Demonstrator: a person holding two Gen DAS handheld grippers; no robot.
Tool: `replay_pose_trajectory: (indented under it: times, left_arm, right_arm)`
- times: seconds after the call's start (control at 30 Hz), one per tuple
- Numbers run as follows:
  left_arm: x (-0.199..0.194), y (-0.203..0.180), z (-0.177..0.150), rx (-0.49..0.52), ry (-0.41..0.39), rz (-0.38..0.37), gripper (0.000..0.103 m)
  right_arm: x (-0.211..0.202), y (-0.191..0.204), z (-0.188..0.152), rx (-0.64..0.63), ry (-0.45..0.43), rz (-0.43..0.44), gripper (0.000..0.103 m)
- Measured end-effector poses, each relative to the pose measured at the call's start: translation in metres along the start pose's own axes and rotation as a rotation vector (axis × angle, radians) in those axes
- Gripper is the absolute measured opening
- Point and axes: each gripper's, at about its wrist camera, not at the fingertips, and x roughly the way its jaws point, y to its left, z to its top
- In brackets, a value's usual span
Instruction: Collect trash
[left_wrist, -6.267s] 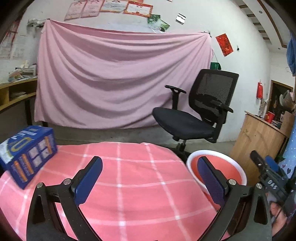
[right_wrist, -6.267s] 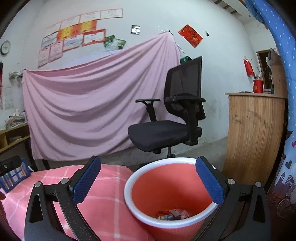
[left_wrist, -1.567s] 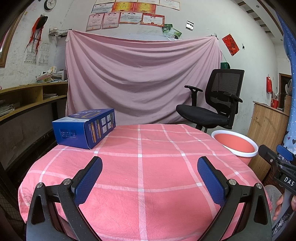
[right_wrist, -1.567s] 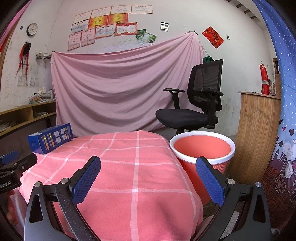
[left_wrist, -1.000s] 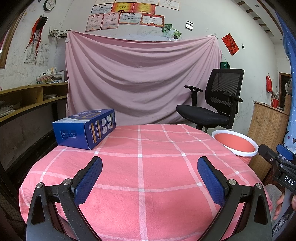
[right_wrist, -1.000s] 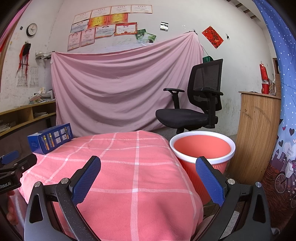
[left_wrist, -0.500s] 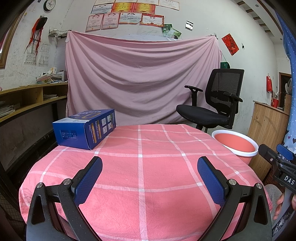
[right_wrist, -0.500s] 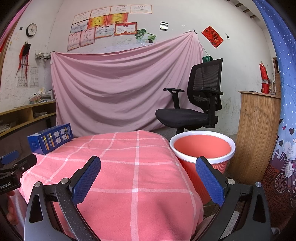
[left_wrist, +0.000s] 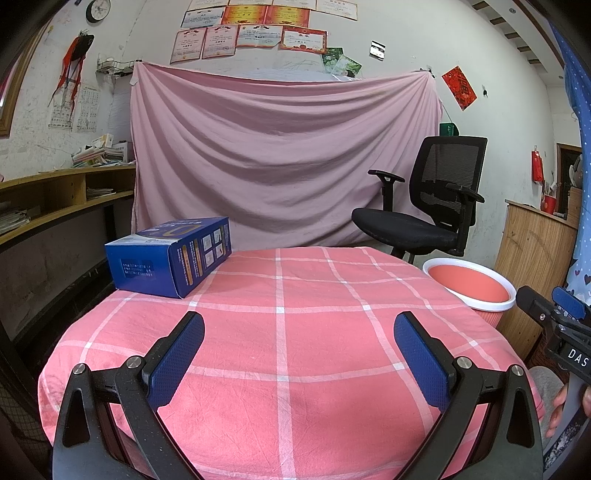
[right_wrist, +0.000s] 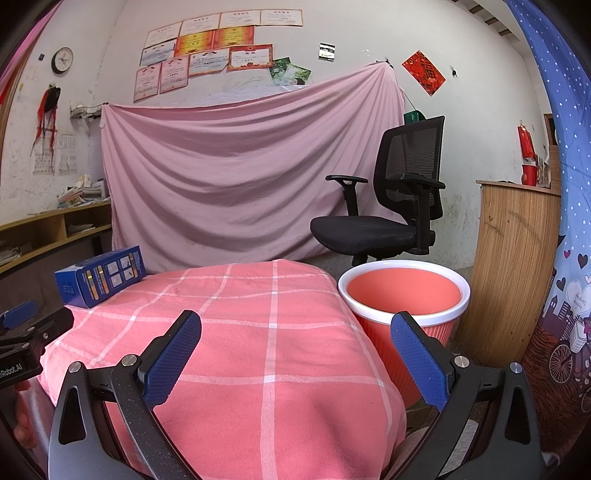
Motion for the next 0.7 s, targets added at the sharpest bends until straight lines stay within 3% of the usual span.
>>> replay_pose_trajectory:
  times: [0.7]
  left_arm:
    - [-0.0007, 0.0102, -0.001, 0.02, -0.014, 0.013, 0.101]
  right_arm:
    - [0.0001, 0.001, 0.0008, 0.001, 0.002, 0.0, 0.103]
